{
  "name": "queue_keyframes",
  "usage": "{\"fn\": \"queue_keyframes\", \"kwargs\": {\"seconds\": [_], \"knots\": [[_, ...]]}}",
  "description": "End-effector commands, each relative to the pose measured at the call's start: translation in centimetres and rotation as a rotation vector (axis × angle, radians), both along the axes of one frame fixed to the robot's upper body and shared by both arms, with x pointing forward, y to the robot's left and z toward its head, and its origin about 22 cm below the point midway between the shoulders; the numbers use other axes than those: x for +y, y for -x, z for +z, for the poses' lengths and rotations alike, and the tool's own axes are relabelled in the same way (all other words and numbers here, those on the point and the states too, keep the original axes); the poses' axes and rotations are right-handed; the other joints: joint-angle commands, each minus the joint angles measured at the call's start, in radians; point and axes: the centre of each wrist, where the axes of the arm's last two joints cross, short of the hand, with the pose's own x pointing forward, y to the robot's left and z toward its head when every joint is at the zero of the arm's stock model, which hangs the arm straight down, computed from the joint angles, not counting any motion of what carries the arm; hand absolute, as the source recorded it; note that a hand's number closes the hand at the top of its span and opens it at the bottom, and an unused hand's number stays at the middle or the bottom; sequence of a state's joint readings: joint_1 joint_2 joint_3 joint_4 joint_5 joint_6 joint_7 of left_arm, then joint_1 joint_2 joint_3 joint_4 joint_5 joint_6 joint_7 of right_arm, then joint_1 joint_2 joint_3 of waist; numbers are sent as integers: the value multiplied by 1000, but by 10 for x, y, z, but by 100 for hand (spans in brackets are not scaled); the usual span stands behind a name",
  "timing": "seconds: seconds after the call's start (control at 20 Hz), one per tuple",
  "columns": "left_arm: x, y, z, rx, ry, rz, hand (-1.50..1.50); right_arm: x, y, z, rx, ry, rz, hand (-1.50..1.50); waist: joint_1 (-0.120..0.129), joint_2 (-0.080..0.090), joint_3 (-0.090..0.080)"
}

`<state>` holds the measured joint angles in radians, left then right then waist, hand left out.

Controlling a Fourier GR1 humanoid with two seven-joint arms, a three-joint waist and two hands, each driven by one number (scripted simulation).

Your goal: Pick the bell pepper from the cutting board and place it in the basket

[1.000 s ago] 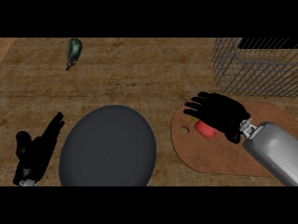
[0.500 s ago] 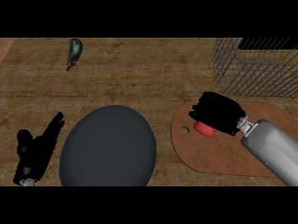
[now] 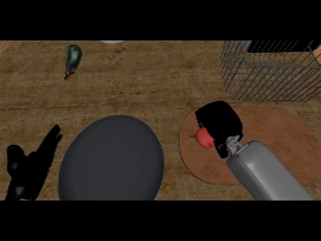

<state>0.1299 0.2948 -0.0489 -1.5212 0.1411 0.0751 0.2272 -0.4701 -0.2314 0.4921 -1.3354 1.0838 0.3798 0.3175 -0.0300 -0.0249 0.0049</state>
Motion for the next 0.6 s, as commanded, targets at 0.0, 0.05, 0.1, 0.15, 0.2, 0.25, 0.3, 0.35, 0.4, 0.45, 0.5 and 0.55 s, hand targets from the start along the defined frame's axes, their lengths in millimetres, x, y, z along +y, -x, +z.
{"fn": "queue_keyframes", "kwargs": {"seconds": [0.0,0.05,0.1,0.15,0.2,0.25,0.3,0.35,0.4,0.45,0.5,0.55], "knots": [[2,23,-27,159,34,20,0,47,19,3,4,-123,-219,150,13,18,-6],[0,28,-35,157,42,22,0,57,23,10,-45,-167,-251,150,14,19,-7],[5,14,-20,131,24,16,0,63,22,16,-84,-207,-281,150,33,23,-5],[12,19,-28,147,32,15,0,61,27,30,-112,-253,-287,150,18,20,-6],[5,16,-23,148,30,28,0,50,31,34,-108,-387,-319,150,10,19,-4],[0,15,-26,161,26,-4,0,54,32,40,-132,-471,-336,150,23,23,-4],[0,21,-28,159,41,6,0,38,30,58,-182,-673,-372,150,15,21,0],[3,13,-20,122,26,10,0,34,29,72,-230,-795,-378,150,22,24,2],[3,9,-19,127,30,12,0,38,36,84,-271,-867,-367,150,16,21,0],[-1,9,-19,138,25,-9,0,43,38,104,-324,-931,-363,150,26,20,-2],[-5,12,-22,140,29,21,0,39,42,108,-371,-979,-380,150,24,19,-2],[0,17,-27,167,32,24,0,41,44,135,-429,-984,-377,150,19,16,-5]]}}
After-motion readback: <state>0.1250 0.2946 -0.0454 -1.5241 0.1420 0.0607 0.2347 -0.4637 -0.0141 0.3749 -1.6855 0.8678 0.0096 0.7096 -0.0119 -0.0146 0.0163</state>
